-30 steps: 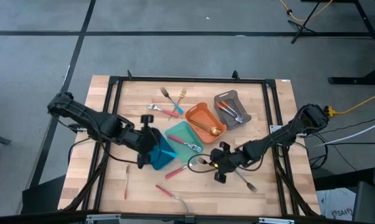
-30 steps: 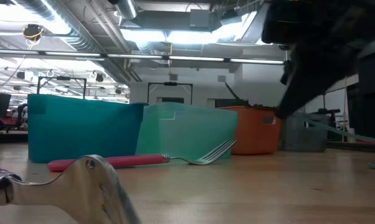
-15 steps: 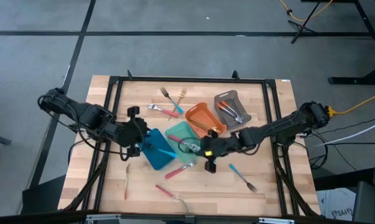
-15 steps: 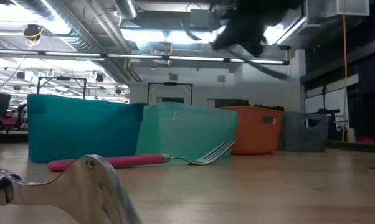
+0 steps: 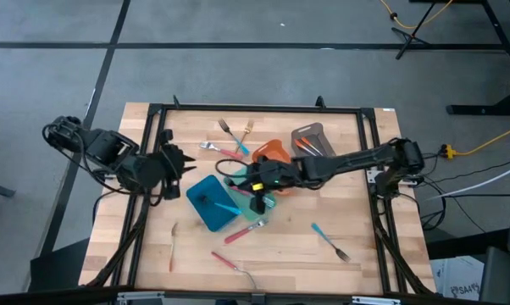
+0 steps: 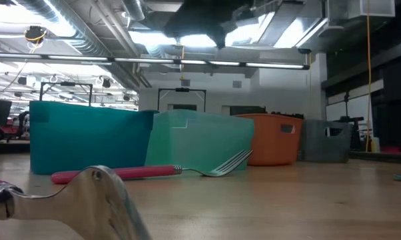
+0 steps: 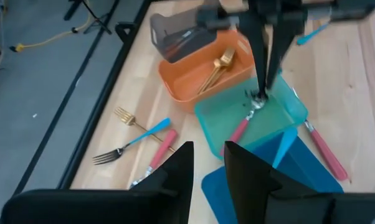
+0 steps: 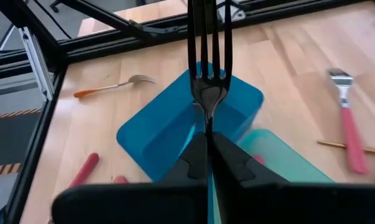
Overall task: Sort silverware by color (type)
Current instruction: Put the left blue fork into the blue bin
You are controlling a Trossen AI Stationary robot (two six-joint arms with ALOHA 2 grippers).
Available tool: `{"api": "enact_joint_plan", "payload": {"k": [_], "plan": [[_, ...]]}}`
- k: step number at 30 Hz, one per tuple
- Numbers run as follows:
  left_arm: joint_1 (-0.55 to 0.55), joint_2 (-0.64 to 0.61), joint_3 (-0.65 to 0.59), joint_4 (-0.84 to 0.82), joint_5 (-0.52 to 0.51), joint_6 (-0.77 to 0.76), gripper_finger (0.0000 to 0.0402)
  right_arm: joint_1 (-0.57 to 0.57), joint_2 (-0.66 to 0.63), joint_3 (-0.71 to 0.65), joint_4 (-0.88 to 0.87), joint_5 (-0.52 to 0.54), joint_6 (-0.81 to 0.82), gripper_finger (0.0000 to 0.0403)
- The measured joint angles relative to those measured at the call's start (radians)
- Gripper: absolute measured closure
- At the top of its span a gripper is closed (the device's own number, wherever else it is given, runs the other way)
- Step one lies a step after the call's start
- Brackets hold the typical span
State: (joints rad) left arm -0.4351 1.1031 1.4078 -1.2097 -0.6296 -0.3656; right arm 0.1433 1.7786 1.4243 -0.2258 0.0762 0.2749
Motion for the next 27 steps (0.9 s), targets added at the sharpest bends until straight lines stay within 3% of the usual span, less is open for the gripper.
{"api": "enact_joint_plan", "payload": {"k": [14,27], "plan": [[0.003,-0.045,0.0,-0.013,-0.039,-0.021,0.0319,-0.013,0.312,0.282,0.098,-0.212,0.0,0.0403],[0.003,-0.045,0.0,-0.013,-0.04,-0.025,0.0319,-0.026,0.434,0.333,0.099,-0.214,0.006,0.0403]]}}
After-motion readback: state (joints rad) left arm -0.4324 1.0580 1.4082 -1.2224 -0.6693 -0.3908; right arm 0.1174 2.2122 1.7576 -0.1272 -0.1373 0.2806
